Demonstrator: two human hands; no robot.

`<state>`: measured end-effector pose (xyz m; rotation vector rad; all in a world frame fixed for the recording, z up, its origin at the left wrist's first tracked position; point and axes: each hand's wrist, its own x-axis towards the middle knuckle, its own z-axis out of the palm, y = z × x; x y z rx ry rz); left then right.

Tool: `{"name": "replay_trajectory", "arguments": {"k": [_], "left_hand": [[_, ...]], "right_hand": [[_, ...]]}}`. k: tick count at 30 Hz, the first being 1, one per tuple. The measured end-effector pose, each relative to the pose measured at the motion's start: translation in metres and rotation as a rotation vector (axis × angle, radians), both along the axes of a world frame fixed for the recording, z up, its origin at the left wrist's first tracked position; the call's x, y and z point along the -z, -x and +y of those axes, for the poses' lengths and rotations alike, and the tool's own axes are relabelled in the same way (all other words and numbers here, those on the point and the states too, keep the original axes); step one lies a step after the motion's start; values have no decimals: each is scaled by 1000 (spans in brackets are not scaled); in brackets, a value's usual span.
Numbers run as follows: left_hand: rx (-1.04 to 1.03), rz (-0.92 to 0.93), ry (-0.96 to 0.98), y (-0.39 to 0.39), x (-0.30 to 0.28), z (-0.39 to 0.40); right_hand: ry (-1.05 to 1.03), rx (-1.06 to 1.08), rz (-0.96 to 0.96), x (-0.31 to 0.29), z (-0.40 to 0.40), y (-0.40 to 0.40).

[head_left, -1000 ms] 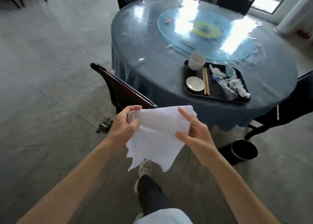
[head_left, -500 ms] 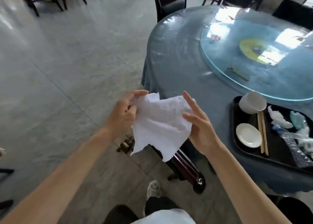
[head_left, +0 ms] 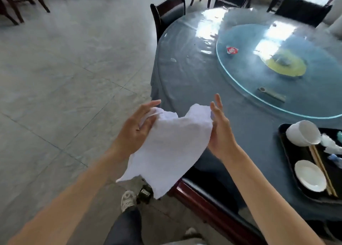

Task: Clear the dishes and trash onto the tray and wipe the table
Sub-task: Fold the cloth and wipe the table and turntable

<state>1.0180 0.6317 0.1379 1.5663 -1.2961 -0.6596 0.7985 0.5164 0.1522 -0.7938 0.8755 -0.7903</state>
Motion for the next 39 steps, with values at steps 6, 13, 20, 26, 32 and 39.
{"name": "replay_trajectory", "arguments": {"k": [6, 13, 20, 26, 32, 39], "left_hand": [[80, 118, -162, -90, 10, -59], [204, 35, -323, -119, 42, -139], [421, 12, -264, -110, 58, -216], [415, -153, -202, -92, 82, -341], [362, -568, -280, -46, 132, -478], [203, -641, -288, -4, 188, -403]], "right_hand": [[228, 194, 296, 8, -25, -46], [277, 159, 499, 16, -53, -35], [389, 211, 786, 44, -99, -15], [433, 271, 942, 92, -197, 3], [110, 166, 1199, 180, -304, 24], [729, -33, 1553, 214, -347, 6]]}}
